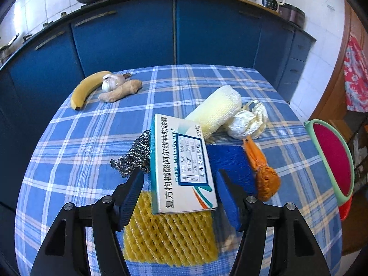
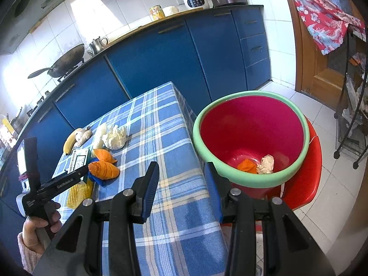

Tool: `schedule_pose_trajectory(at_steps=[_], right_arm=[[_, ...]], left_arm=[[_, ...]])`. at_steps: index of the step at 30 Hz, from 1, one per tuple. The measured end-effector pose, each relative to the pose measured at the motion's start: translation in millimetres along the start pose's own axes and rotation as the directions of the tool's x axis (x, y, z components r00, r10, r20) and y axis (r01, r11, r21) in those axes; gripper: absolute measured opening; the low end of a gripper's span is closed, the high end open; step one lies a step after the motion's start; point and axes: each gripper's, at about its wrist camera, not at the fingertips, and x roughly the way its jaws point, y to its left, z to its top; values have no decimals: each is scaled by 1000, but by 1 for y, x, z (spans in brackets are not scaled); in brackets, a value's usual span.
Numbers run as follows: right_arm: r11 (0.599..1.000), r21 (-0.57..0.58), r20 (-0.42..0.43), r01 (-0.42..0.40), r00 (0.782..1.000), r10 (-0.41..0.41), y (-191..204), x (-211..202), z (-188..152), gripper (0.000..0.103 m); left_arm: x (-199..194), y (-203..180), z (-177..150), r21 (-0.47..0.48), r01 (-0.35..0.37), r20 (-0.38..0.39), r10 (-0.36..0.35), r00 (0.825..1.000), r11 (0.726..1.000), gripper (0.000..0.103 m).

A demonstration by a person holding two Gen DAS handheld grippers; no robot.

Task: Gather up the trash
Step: 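Grasp the white medicine box with the left tool and lift it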

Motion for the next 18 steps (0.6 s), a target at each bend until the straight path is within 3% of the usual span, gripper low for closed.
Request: schedule_pose_trajectory(at_steps=[4, 7, 18], right_arm=[[1000, 0, -9, -5, 1000, 5, 1, 4, -1, 43], [1000, -3, -15, -9, 1000, 9, 4, 7, -1, 43], [1000, -26, -14, -14, 1000, 14, 16, 5, -2, 43]], left_arm=[[0, 2, 0, 6, -4, 12, 4, 1000, 1000, 65], [1, 2, 0, 14, 6, 10, -6, 1000, 1000, 54], [-16, 13, 1, -2, 78, 48, -78, 996, 997, 53]])
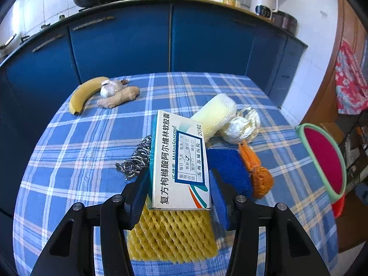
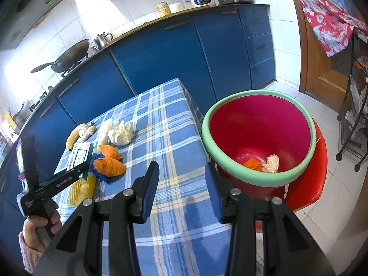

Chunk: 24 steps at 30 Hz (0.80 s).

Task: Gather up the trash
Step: 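Grasp the white medicine box with the left tool and lift it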

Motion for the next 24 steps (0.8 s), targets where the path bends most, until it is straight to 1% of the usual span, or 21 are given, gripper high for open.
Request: schedule_pose_trajectory(at_steps=[5, 7, 11, 17, 24], right_arm=[[1000, -17, -3, -9, 1000, 9, 9, 0, 0, 43], [1000, -27, -4, -13, 1000, 13, 15, 0, -1, 43], [999, -45, -8, -26, 1000, 26, 27, 2, 0, 43], [996, -72, -20, -57, 998, 55, 48, 8, -1, 43], [988, -121, -61, -101, 994, 94, 80, 27, -1, 43]], left_arm=[[-20, 9, 4, -36, 56, 37, -54, 998, 998, 53], [-27, 13, 5, -45, 64, 52, -62, 997, 997, 53], [-38, 21, 6, -57, 64, 71, -60, 996, 996, 53], [-44, 41, 2, -98, 63, 73, -56, 996, 993, 53], [-47, 61, -2, -142, 59, 82, -48, 995, 988, 53]])
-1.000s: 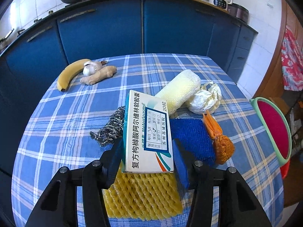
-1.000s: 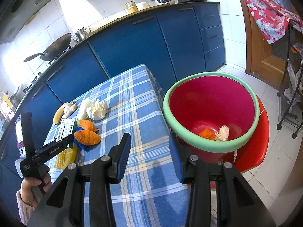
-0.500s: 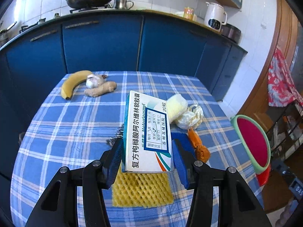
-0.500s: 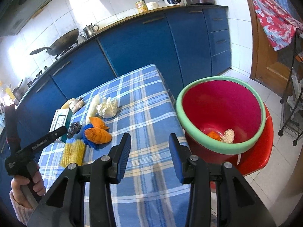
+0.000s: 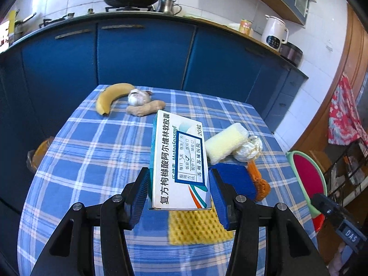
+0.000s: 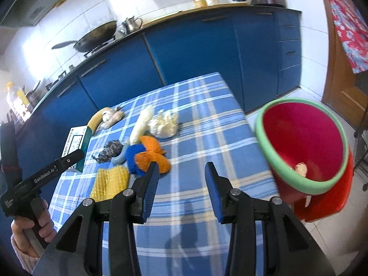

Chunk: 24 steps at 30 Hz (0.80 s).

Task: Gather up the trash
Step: 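Grasp the white medicine box with the left tool and lift it, then grasp the orange mesh bag with the right tool while left tool holds the box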

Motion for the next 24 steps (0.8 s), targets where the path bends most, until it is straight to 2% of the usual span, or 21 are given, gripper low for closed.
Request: schedule_pose_trajectory(at_steps=[6, 12, 24], right_arm=[[999, -35, -55, -42, 998, 40, 27, 26, -1, 43], [997, -63, -91, -53, 995, 47, 47, 50, 1, 43], [998, -39, -142, -47, 989, 41, 47, 86, 5, 41]], left_arm=[[1, 16, -1, -33, -3, -1, 3, 1000, 999, 53], [5, 28, -2, -57, -1, -10, 0, 1000, 998, 53], [15, 40, -5, -82, 5, -30, -7, 1000, 997, 53]])
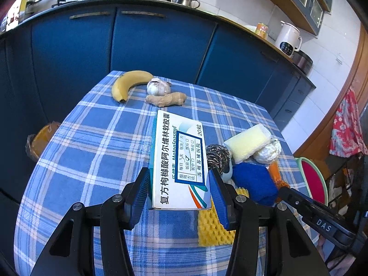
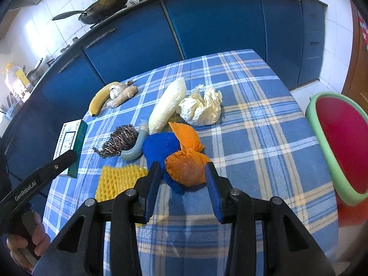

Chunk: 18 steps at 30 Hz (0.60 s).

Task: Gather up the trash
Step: 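Grasp the orange mesh bag with the right tool while left tool holds the box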

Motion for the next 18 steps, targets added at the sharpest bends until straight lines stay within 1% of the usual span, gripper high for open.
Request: schedule_pose_trajectory(at_steps=[1, 2, 4, 6, 8, 18], right_arm=[[1000, 7, -2, -2, 1000, 2, -1, 1, 0, 39], [1000, 12, -4, -8, 1000, 8, -3, 2, 0, 34], [1000, 20, -1, -15, 1000, 15, -4, 2, 0, 31], [1000, 11, 3, -9, 1000, 9, -3, 0, 1, 25], [1000, -2, 13, 2, 1000, -2, -2, -2, 1, 22], [1000, 16, 65, 7, 998, -8, -10, -27, -1, 19]], left_arm=[[0, 0, 0, 1, 1, -1, -1, 1000, 1000, 53], [0, 0, 0, 1, 1, -1, -1, 1000, 1000, 53], [0, 0, 0, 0, 2, -1, -2, 1000, 1000, 53], [0, -1, -1, 0, 3, -3, -3, 1000, 1000, 53], [0, -2, -1, 1, 4, -3, -4, 1000, 1000, 53], [-15, -11, -2, 15, 23, 17, -23, 1000, 1000, 53]])
